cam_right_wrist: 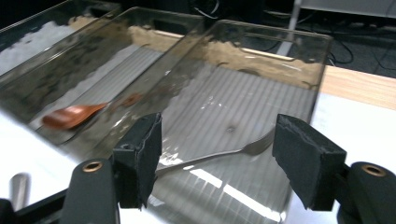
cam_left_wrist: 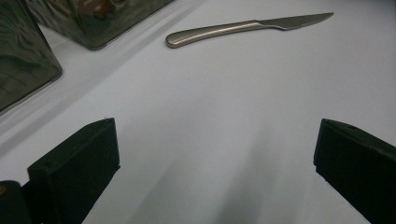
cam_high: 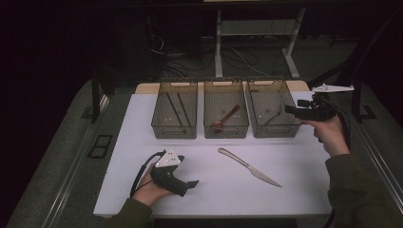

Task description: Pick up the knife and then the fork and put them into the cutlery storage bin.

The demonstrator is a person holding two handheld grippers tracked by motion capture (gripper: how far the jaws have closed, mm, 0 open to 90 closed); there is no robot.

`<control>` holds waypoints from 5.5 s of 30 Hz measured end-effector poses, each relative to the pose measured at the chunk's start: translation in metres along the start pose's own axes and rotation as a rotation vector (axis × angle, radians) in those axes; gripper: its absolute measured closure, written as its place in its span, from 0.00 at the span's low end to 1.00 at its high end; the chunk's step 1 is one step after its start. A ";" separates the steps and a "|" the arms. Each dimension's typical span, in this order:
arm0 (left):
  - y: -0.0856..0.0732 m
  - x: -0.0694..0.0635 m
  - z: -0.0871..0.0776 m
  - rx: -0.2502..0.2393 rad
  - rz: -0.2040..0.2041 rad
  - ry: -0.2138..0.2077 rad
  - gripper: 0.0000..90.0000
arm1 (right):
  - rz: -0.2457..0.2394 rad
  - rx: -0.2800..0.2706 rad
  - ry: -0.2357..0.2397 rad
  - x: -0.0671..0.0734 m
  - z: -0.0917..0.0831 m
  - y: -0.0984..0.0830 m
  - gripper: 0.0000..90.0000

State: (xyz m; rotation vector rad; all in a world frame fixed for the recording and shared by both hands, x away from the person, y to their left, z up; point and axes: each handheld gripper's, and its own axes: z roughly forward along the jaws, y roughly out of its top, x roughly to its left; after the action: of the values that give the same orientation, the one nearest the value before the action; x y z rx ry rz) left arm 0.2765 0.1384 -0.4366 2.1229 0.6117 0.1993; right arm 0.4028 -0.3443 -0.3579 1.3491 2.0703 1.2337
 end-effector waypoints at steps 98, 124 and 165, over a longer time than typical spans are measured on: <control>-0.001 0.000 -0.001 0.003 0.006 -0.019 0.00 | -0.478 0.752 0.200 0.172 0.079 -0.036 0.88; -0.001 0.002 -0.004 -0.022 0.000 -0.011 0.00 | -0.252 0.398 0.276 0.119 0.030 -0.017 0.88; 0.000 0.002 -0.004 -0.038 -0.017 -0.012 0.00 | -0.096 -0.043 0.071 0.035 -0.024 0.075 0.88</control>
State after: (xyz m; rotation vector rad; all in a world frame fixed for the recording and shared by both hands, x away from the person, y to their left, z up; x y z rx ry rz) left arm 0.2765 0.1427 -0.4346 2.0807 0.6137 0.1869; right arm 0.4098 -0.3132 -0.2781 1.1882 2.1185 1.2946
